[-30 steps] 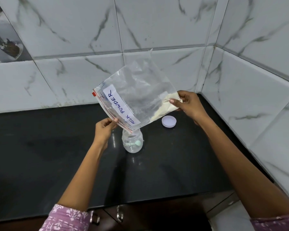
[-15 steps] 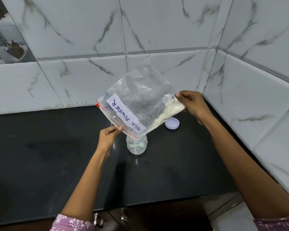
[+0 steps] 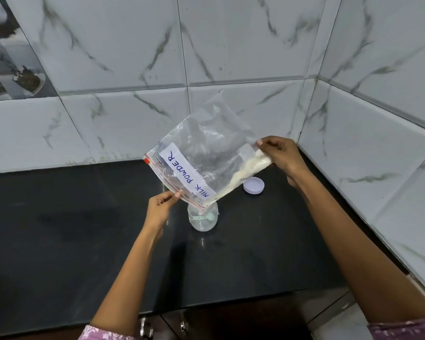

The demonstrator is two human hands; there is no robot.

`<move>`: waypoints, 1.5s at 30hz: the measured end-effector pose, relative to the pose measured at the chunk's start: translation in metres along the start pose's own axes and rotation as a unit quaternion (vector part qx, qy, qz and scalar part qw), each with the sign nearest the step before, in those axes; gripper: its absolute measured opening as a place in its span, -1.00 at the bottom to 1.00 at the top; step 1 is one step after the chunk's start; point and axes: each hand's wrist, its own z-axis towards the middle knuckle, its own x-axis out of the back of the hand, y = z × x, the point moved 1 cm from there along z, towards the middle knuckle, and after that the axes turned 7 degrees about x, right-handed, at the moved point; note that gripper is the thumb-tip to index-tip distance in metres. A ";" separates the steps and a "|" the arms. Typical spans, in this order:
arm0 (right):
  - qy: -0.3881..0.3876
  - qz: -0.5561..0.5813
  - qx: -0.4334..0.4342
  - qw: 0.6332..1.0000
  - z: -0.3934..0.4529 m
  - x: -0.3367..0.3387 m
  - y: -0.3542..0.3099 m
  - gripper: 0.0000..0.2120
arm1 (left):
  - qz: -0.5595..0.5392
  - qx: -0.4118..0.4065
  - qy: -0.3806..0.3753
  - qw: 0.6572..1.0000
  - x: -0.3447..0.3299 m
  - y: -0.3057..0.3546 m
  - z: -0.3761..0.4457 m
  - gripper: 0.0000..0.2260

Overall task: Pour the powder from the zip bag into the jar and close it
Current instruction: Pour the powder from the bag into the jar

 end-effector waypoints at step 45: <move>0.073 0.044 0.018 0.996 -0.007 0.001 0.005 -0.92 | -0.032 -0.002 0.033 0.999 -0.009 -0.006 -0.007 -0.86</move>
